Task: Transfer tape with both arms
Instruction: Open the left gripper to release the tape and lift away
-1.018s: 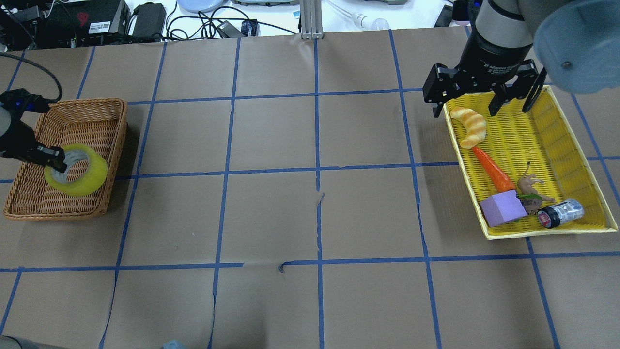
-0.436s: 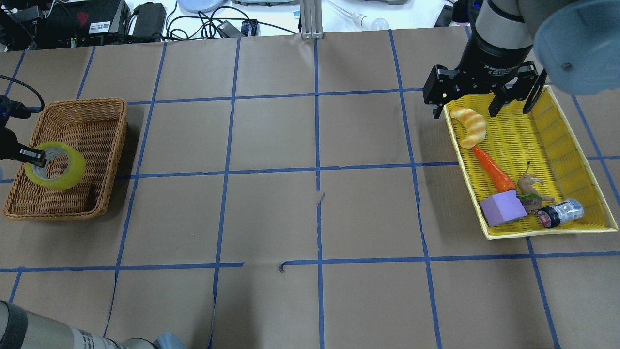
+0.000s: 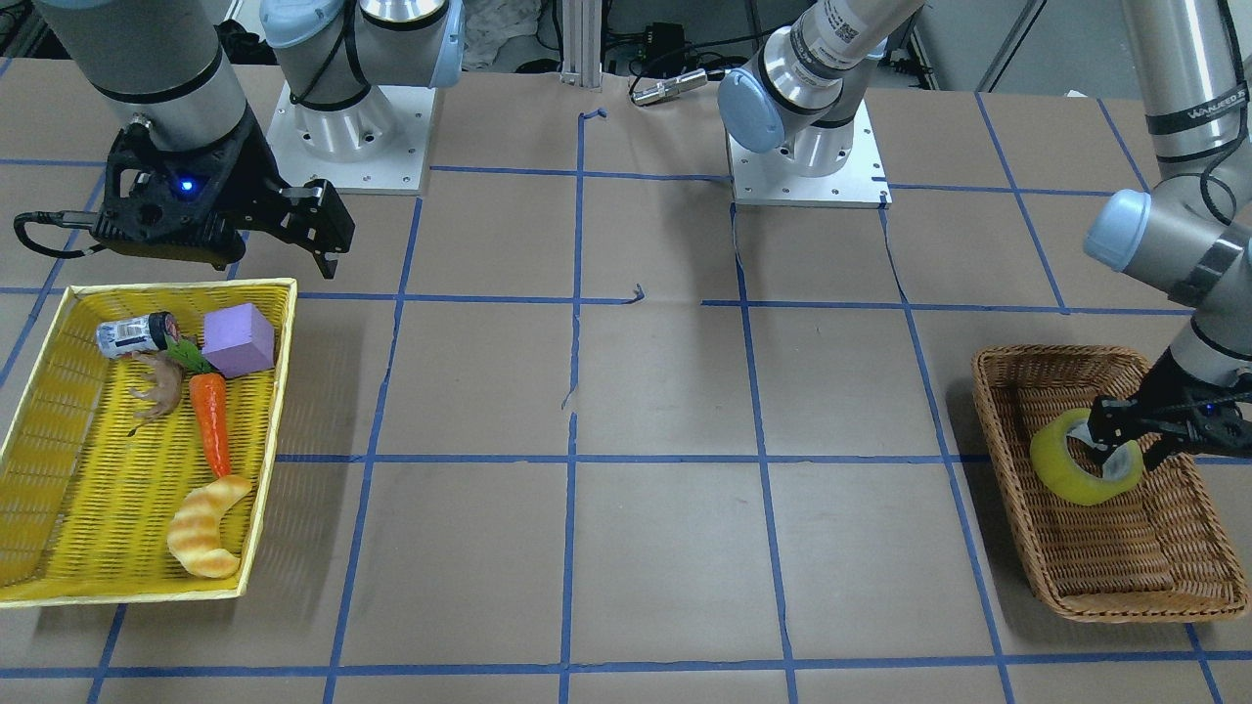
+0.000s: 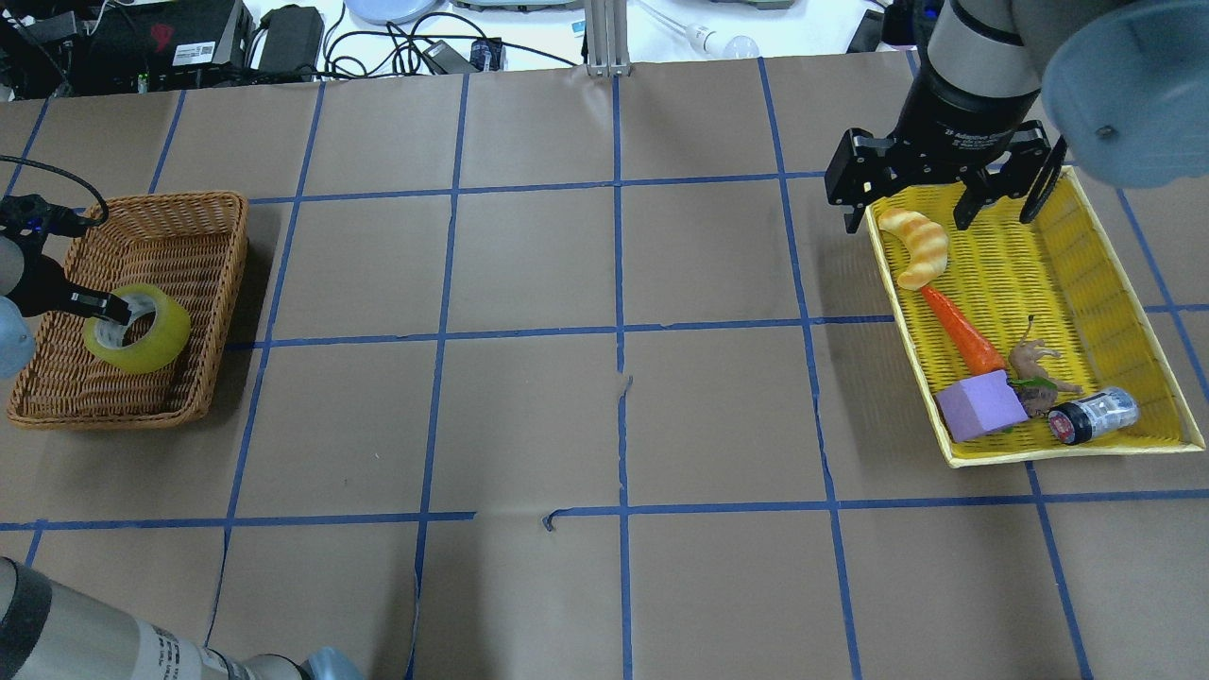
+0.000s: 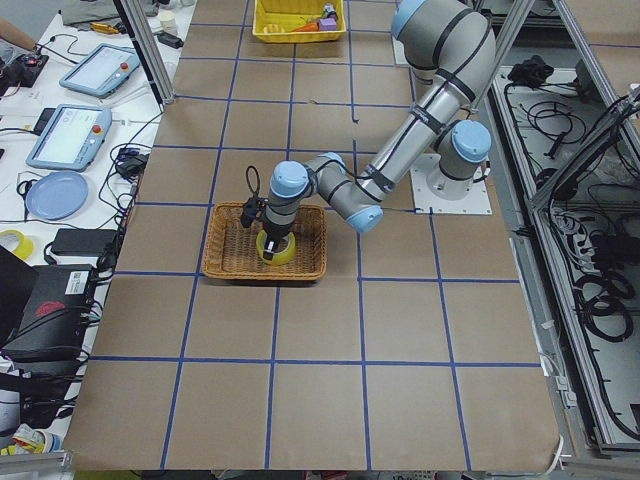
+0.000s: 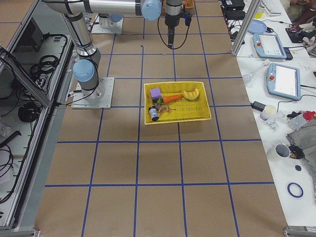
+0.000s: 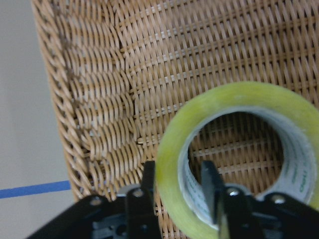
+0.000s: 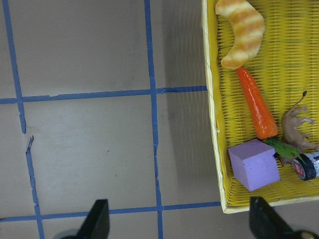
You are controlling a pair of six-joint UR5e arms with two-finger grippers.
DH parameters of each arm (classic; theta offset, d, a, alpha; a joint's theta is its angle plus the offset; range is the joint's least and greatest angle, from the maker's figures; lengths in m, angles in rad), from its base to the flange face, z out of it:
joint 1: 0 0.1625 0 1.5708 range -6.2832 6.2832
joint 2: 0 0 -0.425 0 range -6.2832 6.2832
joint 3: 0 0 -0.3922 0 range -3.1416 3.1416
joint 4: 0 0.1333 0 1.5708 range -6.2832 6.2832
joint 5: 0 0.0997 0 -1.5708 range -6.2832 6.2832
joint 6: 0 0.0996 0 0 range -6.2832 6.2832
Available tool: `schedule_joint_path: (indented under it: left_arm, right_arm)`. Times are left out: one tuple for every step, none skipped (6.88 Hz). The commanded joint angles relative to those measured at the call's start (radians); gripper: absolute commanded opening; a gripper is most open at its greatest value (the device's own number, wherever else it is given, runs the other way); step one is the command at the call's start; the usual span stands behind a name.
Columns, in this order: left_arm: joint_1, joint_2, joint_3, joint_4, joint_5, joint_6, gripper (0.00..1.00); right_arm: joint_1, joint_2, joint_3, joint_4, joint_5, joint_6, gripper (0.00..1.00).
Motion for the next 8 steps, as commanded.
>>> schedule_joint_path:
  left_arm:
    - [-0.031,0.053,0.01,-0.011,-0.027,-0.08,1.0]
    - [-0.108,0.107,0.036,-0.116,-0.025,-0.222,1.0]
    - [-0.184,0.158,0.112,-0.346,-0.025,-0.388,1.0]
    - [-0.227,0.196,0.183,-0.516,-0.025,-0.485,1.0]
    - [-0.268,0.228,0.226,-0.607,0.004,-0.536,1.0]
    - [-0.345,0.265,0.237,-0.669,0.048,-0.66,1.0]
    - [-0.44,0.311,0.237,-0.695,0.05,-0.769,1.0]
    - [-0.538,0.345,0.242,-0.747,0.053,-0.838,1.0]
  right_arm:
    - [0.0,-0.001,0.002,0.0,0.001,-0.001,1.0]
    - [0.0,0.001,0.005,0.0,0.001,-0.001,1.0]
    - [0.0,-0.001,0.011,0.0,0.001,-0.001,1.0]
    - [0.0,-0.001,0.011,0.0,0.0,-0.001,1.0]
    - [0.0,-0.001,0.011,0.0,-0.001,-0.001,1.0]
    - [0.0,0.001,0.011,0.0,0.001,0.0,1.0]
    - [0.0,-0.001,0.011,0.0,0.001,0.0,1.0]
    - [0.0,-0.001,0.011,0.0,0.001,0.0,1.0]
